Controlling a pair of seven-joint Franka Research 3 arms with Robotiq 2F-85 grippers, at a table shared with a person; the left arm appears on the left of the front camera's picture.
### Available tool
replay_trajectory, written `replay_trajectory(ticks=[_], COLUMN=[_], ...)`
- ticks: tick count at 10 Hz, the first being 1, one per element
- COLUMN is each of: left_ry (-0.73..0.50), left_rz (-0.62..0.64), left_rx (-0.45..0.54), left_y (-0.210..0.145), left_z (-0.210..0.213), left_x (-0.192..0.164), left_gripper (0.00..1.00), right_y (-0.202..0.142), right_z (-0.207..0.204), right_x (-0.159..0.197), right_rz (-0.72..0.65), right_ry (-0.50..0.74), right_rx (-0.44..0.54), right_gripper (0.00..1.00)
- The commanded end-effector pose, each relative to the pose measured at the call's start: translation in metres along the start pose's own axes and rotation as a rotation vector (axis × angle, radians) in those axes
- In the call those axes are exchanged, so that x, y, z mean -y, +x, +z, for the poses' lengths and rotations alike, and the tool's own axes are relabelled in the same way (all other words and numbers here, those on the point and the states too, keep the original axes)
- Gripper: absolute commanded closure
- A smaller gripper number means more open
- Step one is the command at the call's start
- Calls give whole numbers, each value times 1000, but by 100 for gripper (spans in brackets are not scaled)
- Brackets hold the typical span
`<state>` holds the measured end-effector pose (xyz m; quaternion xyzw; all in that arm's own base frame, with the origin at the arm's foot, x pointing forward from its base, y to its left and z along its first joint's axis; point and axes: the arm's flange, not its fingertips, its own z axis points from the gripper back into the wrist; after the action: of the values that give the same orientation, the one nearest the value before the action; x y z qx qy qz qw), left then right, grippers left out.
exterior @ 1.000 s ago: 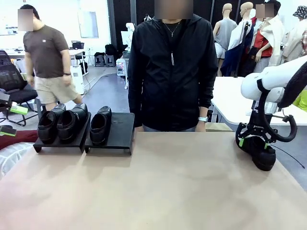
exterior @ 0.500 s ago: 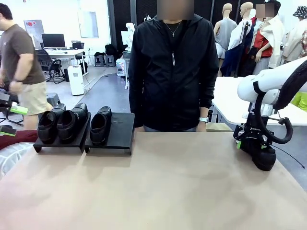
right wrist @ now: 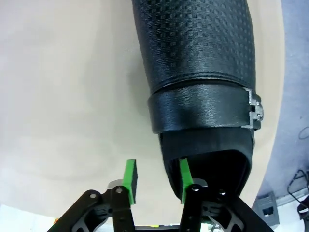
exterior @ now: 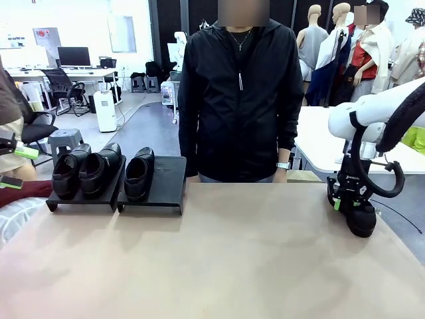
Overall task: Organize the shoes by placing them on the stand.
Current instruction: Pick up one Shoe and place it in the middle of the table.
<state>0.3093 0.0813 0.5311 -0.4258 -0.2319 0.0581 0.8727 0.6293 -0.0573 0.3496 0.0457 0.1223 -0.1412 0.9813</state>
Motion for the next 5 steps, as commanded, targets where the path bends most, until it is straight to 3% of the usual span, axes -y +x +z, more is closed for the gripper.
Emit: replay_trajectory(ticks=[1, 5], left_ry=[-12, -12], left_rz=[12, 12], left_rx=[1, 1], left_y=[0, 0], left_z=[1, 1], left_x=[2, 2], left_gripper=[0, 0], right_y=[7, 5], right_z=[1, -1], right_x=[3, 9], right_rz=[-12, -10], right_ry=[6, 25], right_rx=[5, 0], right_gripper=[100, 100])
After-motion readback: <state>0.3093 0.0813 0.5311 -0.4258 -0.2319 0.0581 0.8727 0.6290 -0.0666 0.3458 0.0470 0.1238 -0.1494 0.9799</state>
